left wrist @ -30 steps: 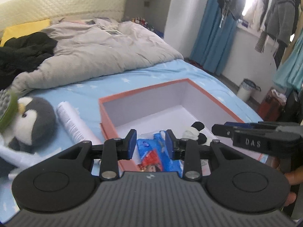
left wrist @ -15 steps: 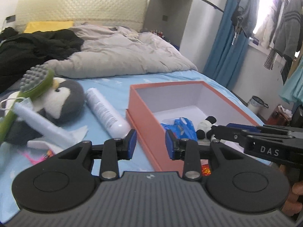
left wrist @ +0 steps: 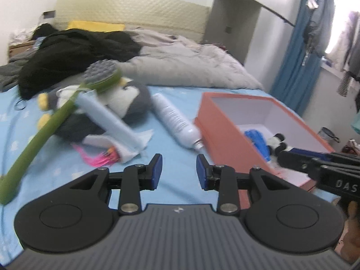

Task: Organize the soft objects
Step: 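Move both open grippers from the pink box back over the pile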

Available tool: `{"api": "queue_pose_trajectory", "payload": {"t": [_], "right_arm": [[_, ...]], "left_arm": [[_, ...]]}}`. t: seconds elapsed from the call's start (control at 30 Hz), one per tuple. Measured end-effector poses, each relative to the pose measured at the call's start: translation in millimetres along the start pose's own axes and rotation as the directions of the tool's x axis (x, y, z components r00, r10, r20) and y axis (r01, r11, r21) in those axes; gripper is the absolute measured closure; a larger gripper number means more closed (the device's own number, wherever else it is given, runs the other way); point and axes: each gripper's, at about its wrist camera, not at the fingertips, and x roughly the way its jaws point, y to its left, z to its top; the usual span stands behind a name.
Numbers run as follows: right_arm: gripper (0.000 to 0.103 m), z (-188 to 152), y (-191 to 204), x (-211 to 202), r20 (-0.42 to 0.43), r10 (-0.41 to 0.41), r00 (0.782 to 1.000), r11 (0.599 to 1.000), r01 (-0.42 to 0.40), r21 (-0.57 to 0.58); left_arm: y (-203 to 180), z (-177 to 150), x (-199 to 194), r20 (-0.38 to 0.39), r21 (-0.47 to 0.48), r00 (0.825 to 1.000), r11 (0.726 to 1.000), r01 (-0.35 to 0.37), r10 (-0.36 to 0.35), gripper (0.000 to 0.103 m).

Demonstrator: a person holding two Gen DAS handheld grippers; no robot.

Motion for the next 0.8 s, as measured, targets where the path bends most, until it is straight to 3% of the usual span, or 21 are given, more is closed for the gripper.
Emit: {"api": "queue_pose_trajectory", "payload": {"t": [0.43, 0.8], "right_arm": [[0.070, -31.8, 53.1, 7.8, -0.093, 0.083, 0.992, 0.996, -0.084, -0.009], [0.070, -35.8, 68.0, 50.8, -0.144, 0.093, 0.985, 0.995, -0.099, -0.034]], "left_arm": [[44.9, -40.8, -18.6, -0.039, -0.073, 0.998, 0.996, -0.051, 0.048, 0.065], [75.8, -55.8, 16.8, -0.097, -0.122, 0.994, 0.991, -0.062, 0.050, 0.065]]}}
